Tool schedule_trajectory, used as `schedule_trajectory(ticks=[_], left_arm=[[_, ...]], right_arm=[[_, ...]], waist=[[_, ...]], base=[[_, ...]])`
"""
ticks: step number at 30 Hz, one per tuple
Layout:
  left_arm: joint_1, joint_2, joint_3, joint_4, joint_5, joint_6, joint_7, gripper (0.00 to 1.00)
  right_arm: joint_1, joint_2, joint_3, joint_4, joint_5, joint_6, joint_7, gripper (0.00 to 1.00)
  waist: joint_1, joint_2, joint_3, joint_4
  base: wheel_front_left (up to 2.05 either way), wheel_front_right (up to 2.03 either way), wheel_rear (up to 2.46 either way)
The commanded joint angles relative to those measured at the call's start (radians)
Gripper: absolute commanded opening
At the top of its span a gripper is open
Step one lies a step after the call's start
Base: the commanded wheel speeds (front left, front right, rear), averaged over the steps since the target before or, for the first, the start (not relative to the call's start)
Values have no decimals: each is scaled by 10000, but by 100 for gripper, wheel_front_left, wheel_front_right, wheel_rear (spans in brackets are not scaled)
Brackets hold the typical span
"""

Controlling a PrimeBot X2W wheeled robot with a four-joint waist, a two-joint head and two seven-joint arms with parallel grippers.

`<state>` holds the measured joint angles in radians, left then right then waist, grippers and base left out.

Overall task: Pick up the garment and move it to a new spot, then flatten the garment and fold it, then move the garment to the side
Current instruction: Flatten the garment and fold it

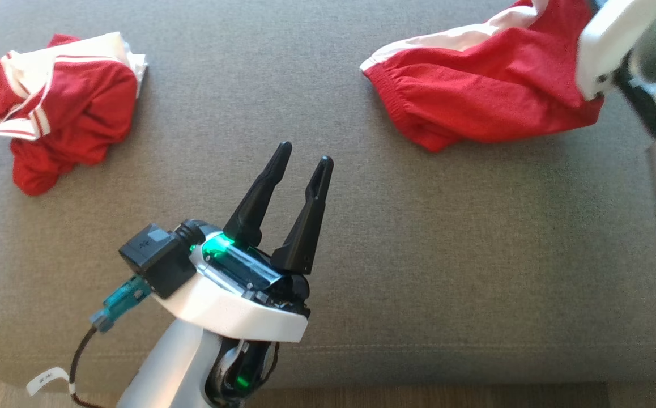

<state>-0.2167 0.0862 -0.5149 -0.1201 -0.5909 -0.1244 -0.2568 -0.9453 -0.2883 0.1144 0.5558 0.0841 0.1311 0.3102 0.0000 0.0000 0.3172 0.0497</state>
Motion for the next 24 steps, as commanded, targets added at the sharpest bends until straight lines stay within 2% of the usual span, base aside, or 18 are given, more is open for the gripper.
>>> schedule_trajectory(ticks=[1,5,8,16,17,18,24], left_arm=[[-69,54,277,-291,63,-63,-49,100],[40,-30,207,-264,59,-63,-49,100],[73,-87,205,-280,61,-63,-49,100],[-1,-189,107,-307,36,-63,-49,100],[-13,-198,112,-306,31,-63,-49,100],[-24,-206,118,-300,28,-63,-49,100],[8,-237,229,-247,53,-63,-49,100]], right_arm=[[174,221,274,-739,123,-4,219,0],[786,604,963,-1916,364,-4,796,0],[1130,873,1354,-2292,397,-4,1059,0],[1550,1712,1894,-1981,171,-4,1138,0],[1585,1809,1941,-1894,155,-4,1094,42],[1620,1906,1997,-1845,192,-4,998,100],[1996,2192,1700,-2295,552,-4,29,100]], waist=[[0,0,-131,107],[0,0,-296,328],[0,0,-322,439],[0,0,-152,685],[0,0,-132,705],[0,0,-117,727],[0,0,-219,751]], base=[[0,0,0],[0,0,0],[0,0,0],[0,0,0],[0,0,0],[0,0,0],[0,0,0]])
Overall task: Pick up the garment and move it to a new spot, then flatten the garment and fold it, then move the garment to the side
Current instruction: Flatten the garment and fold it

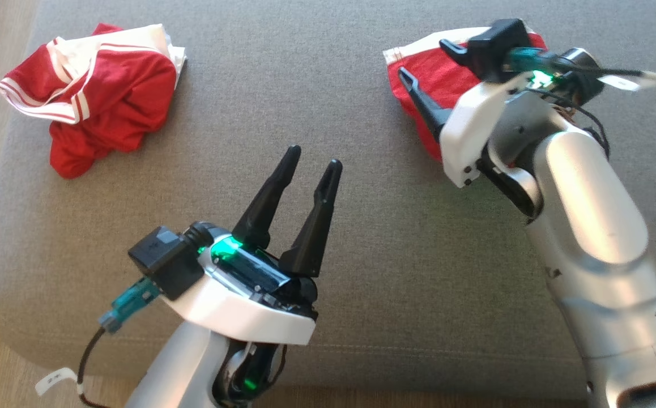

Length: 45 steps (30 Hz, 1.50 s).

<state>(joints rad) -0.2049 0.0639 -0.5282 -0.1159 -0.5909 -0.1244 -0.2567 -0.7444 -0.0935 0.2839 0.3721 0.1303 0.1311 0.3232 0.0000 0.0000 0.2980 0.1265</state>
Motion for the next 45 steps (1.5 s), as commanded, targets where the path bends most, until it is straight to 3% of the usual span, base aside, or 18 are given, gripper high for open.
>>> schedule_trajectory(ticks=[1,10,16,17,18,19,26,37,45], left_arm=[[-83,-19,414,-296,68,-63,-51,100],[255,-12,791,-412,264,-63,-51,100],[358,24,919,-500,422,-63,-51,100],[373,23,940,-512,444,-63,-51,100],[387,22,957,-522,467,-63,-51,100],[395,20,966,-530,488,-63,-51,100],[338,-21,884,-533,518,-63,-51,100],[157,-85,678,-442,419,-63,-51,100],[428,-116,831,-341,293,-63,-51,100]], right_arm=[[101,257,-122,-661,172,-4,-225,100],[1614,-430,-2286,-2505,-182,-4,-601,100],[2657,-997,-2795,-2956,-616,-4,-764,100],[2800,-1039,-2829,-2969,-640,-4,-856,90],[2908,-1053,-2861,-2959,-650,-4,-982,22],[2999,-1052,-2875,-2903,-658,-4,-1088,0],[2699,-740,-2582,-1772,-949,-4,-1726,0],[1609,149,-2573,1340,-1854,-4,-1734,0],[2498,411,-1791,1749,-1586,-4,-2076,0]], waist=[[0,0,-59,-45],[0,0,-343,-423],[0,0,-401,-515],[0,0,-403,-516],[0,0,-398,-513],[0,0,-388,-503],[0,0,-167,-214],[0,0,70,524],[0,0,-222,687]], base=[[0,0,0],[0,0,0],[0,0,0],[0,0,0],[0,0,0],[0,0,0],[0,0,0],[0,0,0],[0,0,0]])
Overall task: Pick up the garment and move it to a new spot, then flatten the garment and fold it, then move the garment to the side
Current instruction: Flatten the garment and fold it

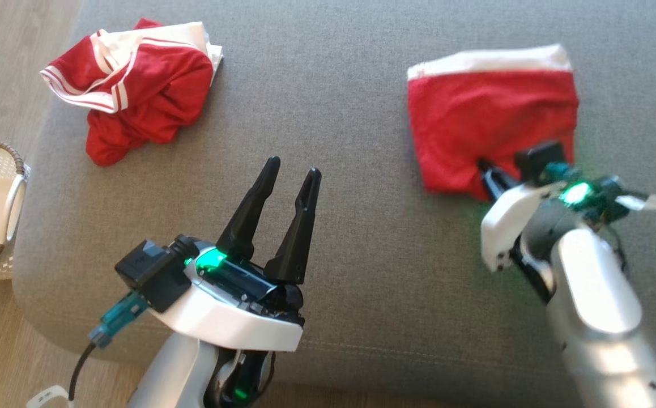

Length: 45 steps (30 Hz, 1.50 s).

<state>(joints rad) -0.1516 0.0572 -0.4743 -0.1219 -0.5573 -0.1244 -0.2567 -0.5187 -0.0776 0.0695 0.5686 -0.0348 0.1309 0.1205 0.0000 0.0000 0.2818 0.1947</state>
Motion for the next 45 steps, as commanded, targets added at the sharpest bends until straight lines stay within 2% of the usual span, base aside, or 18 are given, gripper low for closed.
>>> schedule_trajectory(ticks=[1,6,7,8,9,10,16,20,24,28,29,34,45], left_arm=[[-86,-51,280,-275,-28,-63,-51,100],[106,-58,409,-247,46,-63,-51,100],[162,-59,460,-228,91,-63,-51,100],[222,-60,524,-206,135,-63,-51,100],[288,-61,596,-188,173,-63,-51,100],[354,-61,664,-175,219,-63,-51,100],[688,-64,1102,-91,744,-63,-51,100],[1076,-67,2100,-14,1219,-34,-51,100],[1350,-68,3021,-79,2380,648,-51,100],[1630,-69,3413,-280,2709,1188,-51,100],[1795,-69,3539,-359,2956,1376,-51,100],[2388,-69,3374,-390,3657,1474,-51,100],[3394,-69,3034,-164,4583,1695,-51,100]], right_arm=[[384,260,516,-232,165,-2,-89,0],[977,269,1445,-738,1209,-2,-435,1],[1074,270,1527,-889,1337,-2,-524,11],[1161,270,1559,-1055,1427,-2,-630,28],[1243,271,1508,-1229,1496,-2,-758,69],[1334,271,1427,-1415,1560,-2,-900,100],[1855,272,776,-2337,1987,-2,-1710,100],[2285,272,51,-2933,1763,-2,-2707,100],[2820,272,-675,-3376,1540,-2,-3509,100],[3414,273,-611,-3894,2027,-2,-3792,100],[3730,273,-599,-4349,1997,-2,-3813,100],[4701,273,-901,-5267,1365,-2,-3819,100],[5864,273,-782,-5377,1192,-2,-3822,100]], waist=[[0,0,-117,3],[0,0,-502,-181],[0,0,-588,-241],[0,0,-680,-310],[0,0,-773,-382],[0,0,-870,-452],[0,0,-1310,-773],[0,0,-1602,-1052],[0,0,-1755,-1282],[0,0,-1921,-1402],[0,0,-2013,-1451],[0,0,-2335,-1486],[0,0,-2903,-1418]], base=[[0,0,0],[0,0,0],[0,0,0],[0,0,0],[0,0,0],[0,0,0],[0,0,0],[0,0,0],[0,0,0],[0,0,0],[0,0,0],[0,0,0],[0,0,0]])
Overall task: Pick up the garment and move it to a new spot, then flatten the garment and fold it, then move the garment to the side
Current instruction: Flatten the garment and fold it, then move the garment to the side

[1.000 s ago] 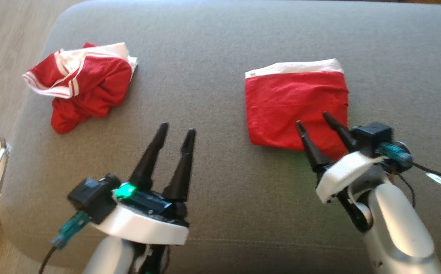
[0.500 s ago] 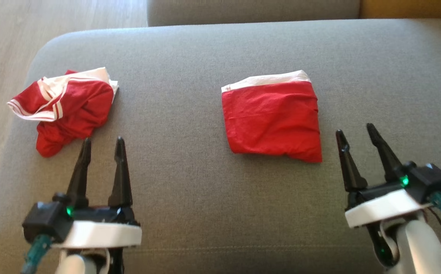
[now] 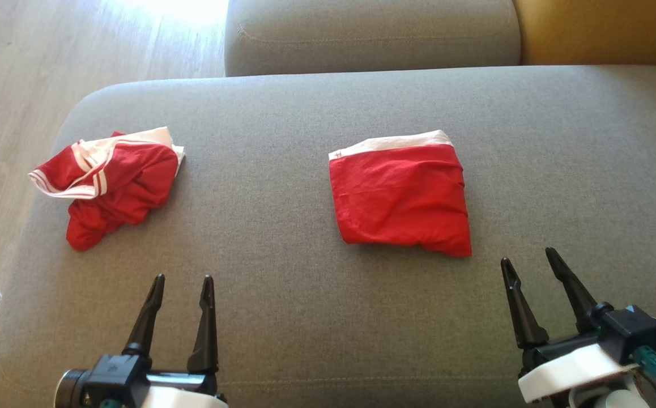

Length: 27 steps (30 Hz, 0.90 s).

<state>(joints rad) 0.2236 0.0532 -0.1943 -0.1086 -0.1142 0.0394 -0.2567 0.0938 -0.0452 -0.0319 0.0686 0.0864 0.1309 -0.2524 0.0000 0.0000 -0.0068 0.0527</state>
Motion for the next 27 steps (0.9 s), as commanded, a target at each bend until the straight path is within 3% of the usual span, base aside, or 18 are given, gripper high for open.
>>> schedule_trajectory(ticks=[1,27], left_arm=[[-343,-29,222,-278,205,63,-51,100],[-402,-30,246,135,372,148,-51,100]], right_arm=[[-237,-51,245,-361,8,-2,-92,100],[-141,-51,390,32,563,-2,-93,100]], waist=[[0,0,-36,3],[0,0,-158,145]], base=[[0,0,0],[0,0,0]])
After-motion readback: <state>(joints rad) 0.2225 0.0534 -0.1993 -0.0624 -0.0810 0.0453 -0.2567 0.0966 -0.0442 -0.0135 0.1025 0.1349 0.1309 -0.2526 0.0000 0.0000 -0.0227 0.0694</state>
